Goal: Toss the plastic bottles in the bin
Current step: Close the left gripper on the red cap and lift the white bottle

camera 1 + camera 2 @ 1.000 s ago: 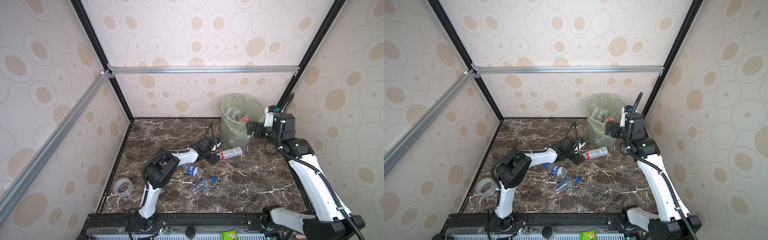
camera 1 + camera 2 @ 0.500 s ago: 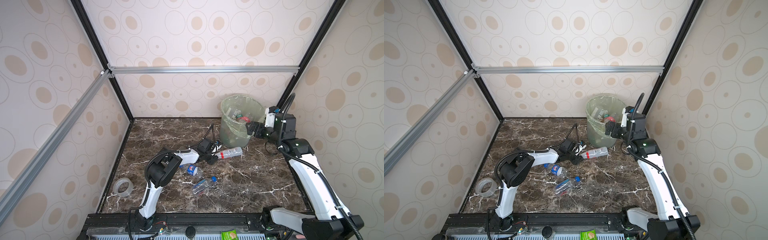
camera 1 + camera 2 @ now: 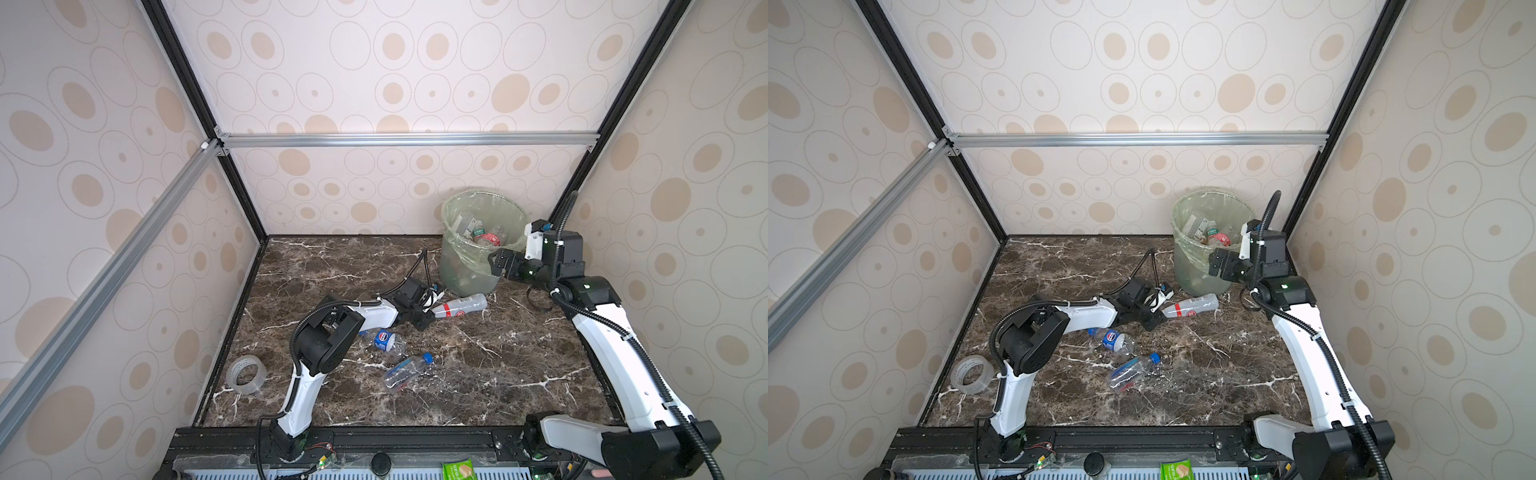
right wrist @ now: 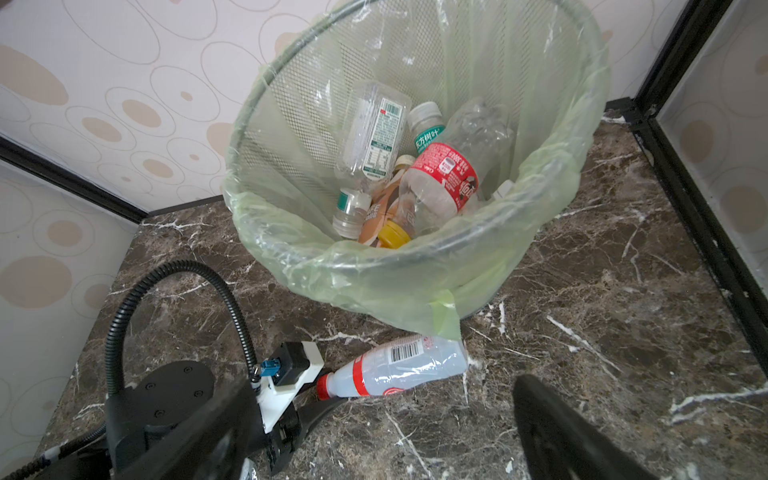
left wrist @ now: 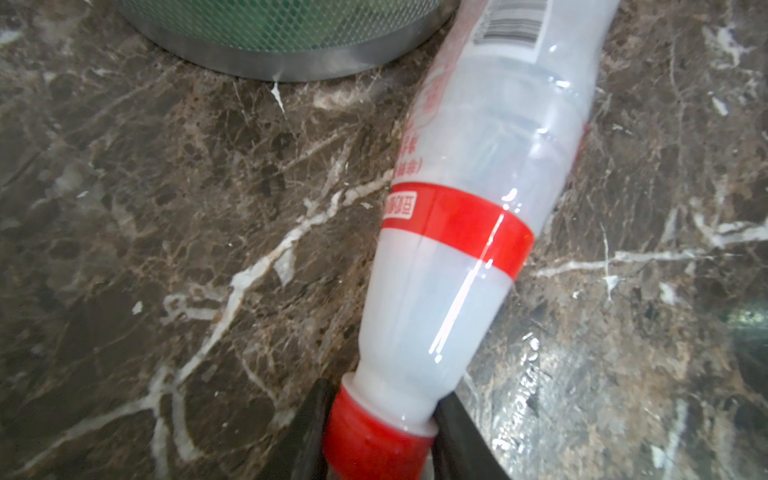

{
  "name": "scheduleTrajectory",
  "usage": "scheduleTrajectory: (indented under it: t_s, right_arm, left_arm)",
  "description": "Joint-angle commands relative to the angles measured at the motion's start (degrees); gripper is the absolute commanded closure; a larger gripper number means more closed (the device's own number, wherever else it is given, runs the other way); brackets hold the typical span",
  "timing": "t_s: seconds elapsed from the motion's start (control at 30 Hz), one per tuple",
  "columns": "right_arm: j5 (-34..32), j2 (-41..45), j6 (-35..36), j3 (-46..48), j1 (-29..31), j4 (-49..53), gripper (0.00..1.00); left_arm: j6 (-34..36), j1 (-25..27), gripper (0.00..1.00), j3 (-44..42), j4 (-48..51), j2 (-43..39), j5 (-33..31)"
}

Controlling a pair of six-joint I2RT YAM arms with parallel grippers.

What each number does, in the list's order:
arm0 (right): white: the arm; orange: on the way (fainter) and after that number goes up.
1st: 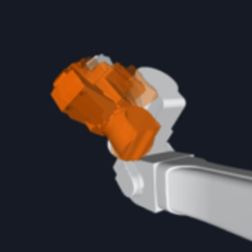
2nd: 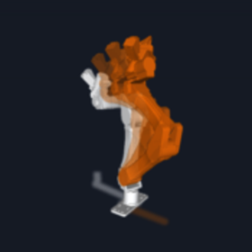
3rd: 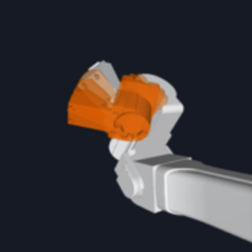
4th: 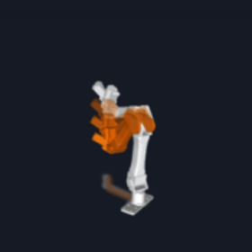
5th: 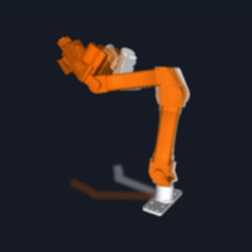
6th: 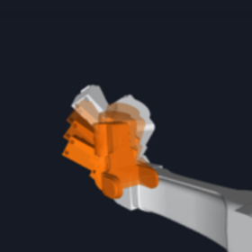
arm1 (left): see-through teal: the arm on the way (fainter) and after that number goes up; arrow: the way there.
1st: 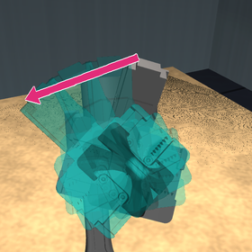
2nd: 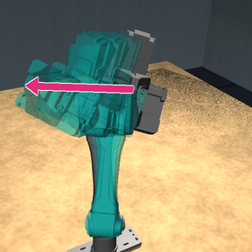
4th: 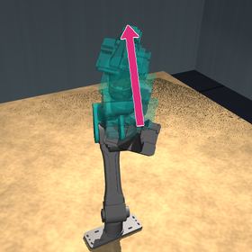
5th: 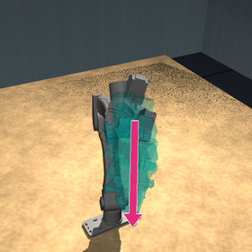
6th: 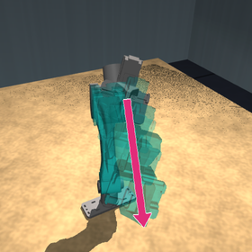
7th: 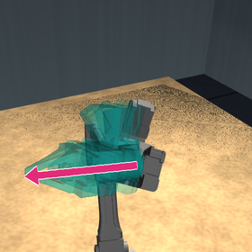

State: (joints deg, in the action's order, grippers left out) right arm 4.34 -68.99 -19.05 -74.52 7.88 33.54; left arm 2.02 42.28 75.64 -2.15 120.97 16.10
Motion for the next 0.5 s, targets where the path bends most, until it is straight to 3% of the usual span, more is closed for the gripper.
scheduleTrajectory:
  t_s: [0.0,0.47]
  right_arm:
    - [-0.08,1.25,-0.66,0.56,-0.41,0.53,0.0]
    - [0.03,1.41,-1.25,2.19,-0.5,-0.81,0.0]
  left_arm:
    - [1.55,0.35,0.63,-0.66,-0.09,-0.38,1.57]
    - [2.16,0.55,0.7,-1.71,-0.26,-2.71,3.79]
